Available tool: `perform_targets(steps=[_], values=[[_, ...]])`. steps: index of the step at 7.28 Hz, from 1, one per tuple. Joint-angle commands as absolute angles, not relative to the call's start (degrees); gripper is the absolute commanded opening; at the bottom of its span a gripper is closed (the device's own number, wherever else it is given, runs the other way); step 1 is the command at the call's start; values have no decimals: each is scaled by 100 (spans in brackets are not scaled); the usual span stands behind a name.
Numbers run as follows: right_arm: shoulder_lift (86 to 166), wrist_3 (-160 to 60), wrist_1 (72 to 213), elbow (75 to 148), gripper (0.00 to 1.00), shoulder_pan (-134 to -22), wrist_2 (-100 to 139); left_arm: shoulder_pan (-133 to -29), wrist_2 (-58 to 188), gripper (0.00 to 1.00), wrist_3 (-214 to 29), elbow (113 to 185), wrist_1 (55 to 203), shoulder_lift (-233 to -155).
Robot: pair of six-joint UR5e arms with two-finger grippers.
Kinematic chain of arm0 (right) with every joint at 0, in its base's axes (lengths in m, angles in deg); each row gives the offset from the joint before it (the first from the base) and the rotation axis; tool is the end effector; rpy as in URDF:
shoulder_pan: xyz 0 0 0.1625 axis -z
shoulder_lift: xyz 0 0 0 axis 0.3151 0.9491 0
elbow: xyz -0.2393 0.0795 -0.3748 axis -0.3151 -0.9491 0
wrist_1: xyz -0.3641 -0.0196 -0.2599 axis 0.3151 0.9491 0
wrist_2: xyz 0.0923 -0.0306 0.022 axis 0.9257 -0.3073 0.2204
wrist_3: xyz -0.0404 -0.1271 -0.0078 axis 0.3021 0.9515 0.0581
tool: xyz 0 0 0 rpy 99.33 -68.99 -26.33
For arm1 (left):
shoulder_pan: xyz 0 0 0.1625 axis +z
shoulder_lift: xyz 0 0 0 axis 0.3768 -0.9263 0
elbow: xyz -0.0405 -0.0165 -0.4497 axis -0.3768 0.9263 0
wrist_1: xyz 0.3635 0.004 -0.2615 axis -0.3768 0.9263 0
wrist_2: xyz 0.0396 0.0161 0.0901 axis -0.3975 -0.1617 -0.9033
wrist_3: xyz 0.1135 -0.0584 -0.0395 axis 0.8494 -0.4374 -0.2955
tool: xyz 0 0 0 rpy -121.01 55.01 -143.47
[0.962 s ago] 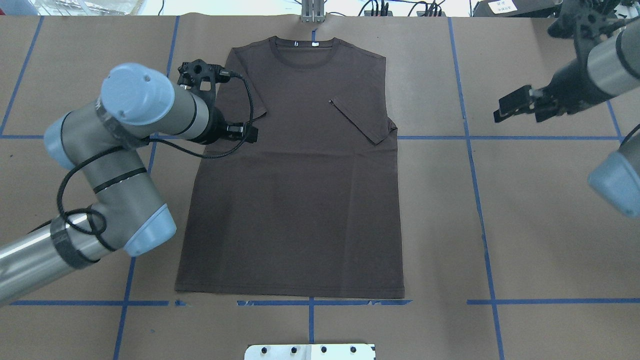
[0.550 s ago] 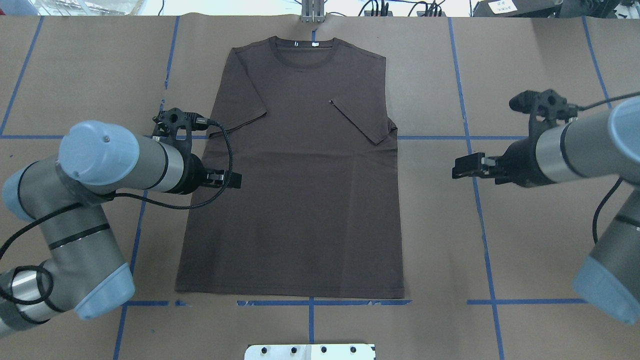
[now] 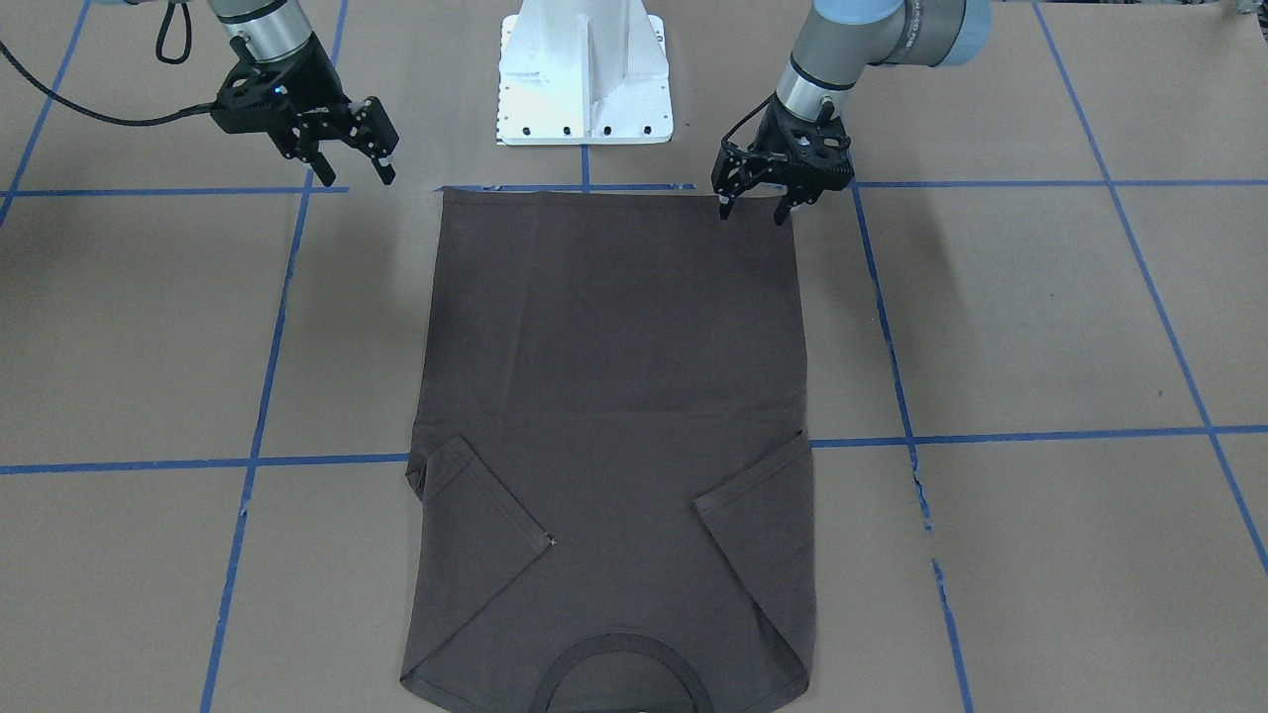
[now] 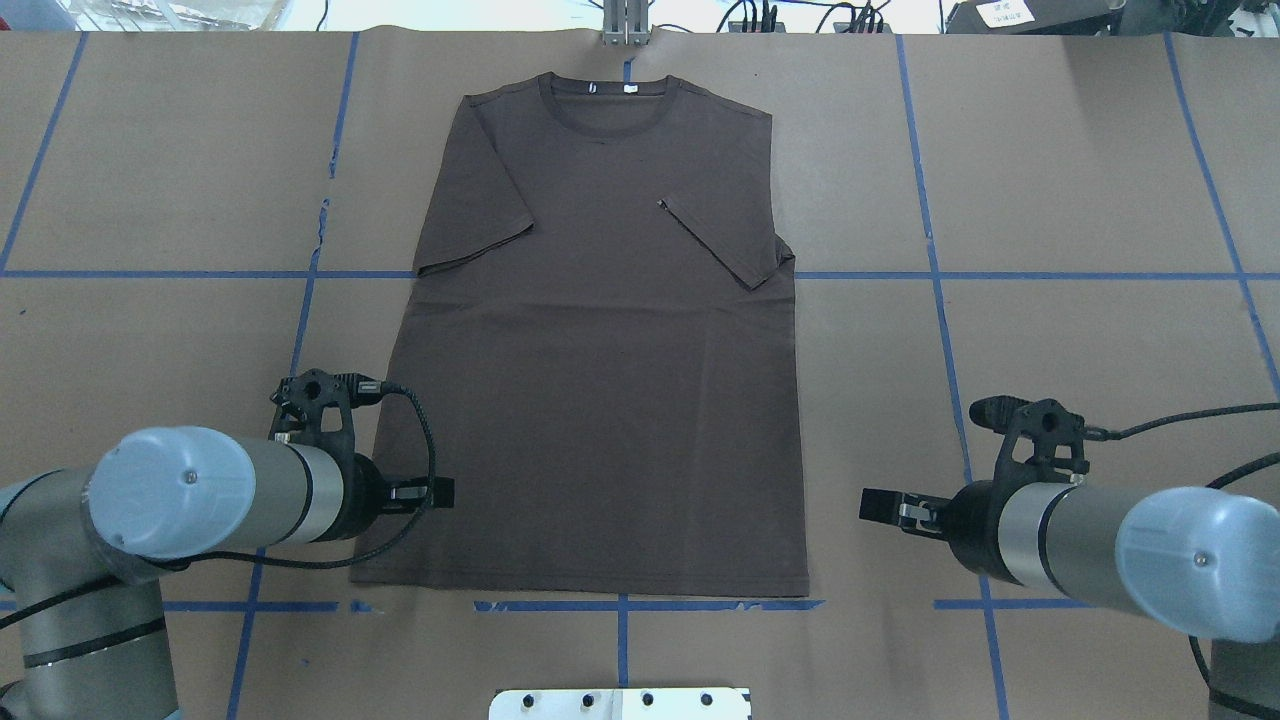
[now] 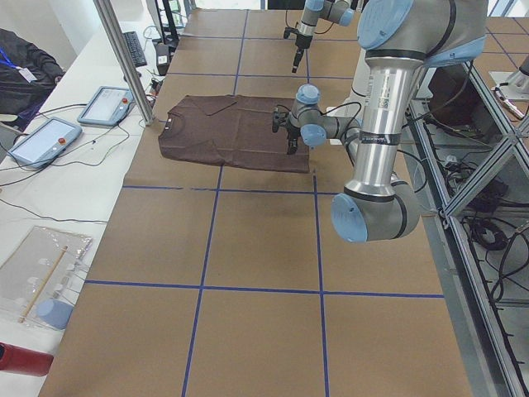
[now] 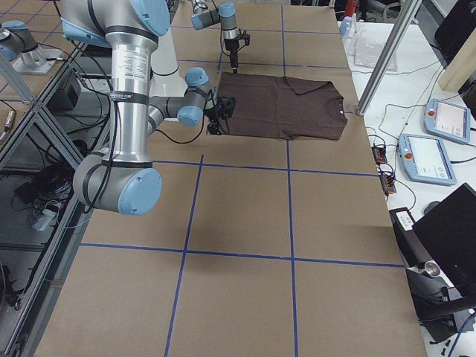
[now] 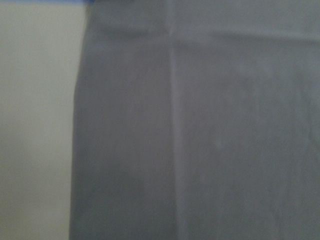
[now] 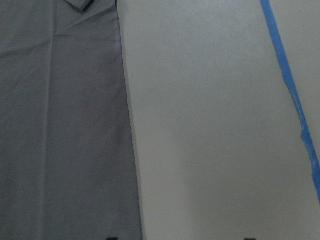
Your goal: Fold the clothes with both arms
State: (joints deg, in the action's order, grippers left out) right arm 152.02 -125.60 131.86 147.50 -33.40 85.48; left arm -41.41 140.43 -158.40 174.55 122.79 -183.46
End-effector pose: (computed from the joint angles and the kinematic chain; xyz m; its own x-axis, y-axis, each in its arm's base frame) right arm -0.4267 -0.2552 0.3705 0.5248 0.1787 0.8323 -0.2942 0.9555 -0.0196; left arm 0.5122 -0.3033 0.3501 0.5567 -0.0183 -0.8305 0.1420 0.9871 0.0734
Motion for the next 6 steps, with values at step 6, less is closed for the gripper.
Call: perform_targets(steps=[6], values=[[15222,-12764,13182,14773,88,-2839,8061,-3366,13712,57,-16435,17439,12277,-17647]])
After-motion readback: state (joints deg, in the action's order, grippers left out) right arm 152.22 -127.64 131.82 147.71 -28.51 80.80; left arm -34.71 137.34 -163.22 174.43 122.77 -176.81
